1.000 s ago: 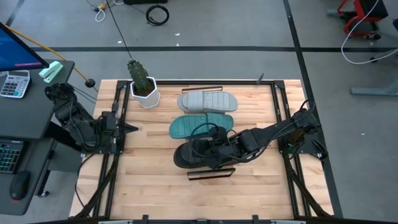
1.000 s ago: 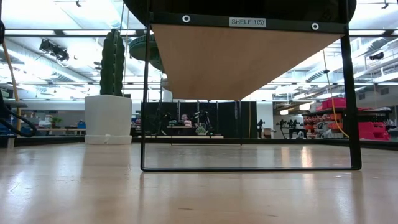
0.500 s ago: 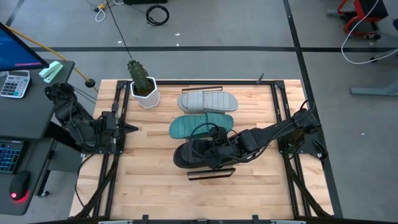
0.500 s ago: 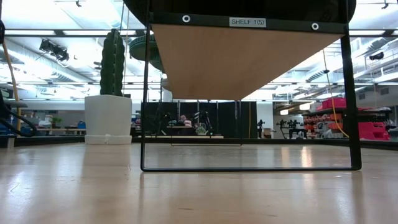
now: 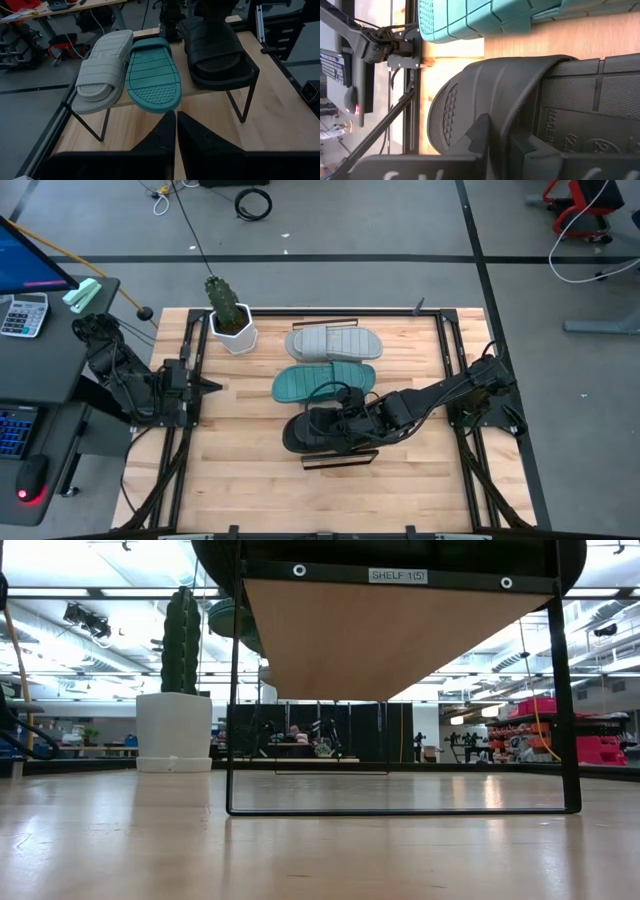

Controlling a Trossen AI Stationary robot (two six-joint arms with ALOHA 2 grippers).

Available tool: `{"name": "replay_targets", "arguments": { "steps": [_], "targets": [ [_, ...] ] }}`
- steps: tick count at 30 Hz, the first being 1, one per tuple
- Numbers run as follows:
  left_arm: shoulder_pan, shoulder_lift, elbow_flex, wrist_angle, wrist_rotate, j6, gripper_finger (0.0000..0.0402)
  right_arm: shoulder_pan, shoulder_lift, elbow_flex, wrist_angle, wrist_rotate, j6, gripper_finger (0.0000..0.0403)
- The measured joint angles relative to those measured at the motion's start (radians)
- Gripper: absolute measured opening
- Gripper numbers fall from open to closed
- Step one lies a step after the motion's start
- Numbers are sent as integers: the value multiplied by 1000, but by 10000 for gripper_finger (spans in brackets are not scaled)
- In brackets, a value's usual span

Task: Pick and place slippers onto the shelf
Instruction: Put the black pair of slippers on the shelf

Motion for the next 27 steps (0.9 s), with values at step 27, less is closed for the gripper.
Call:
{"name": "replay_targets", "arguments": {
  "steps": [27],
  "targets": [
    [0, 0, 0, 0, 0, 1, 5, -14, 2, 0, -4, 27, -26, 39]
  ]
}}
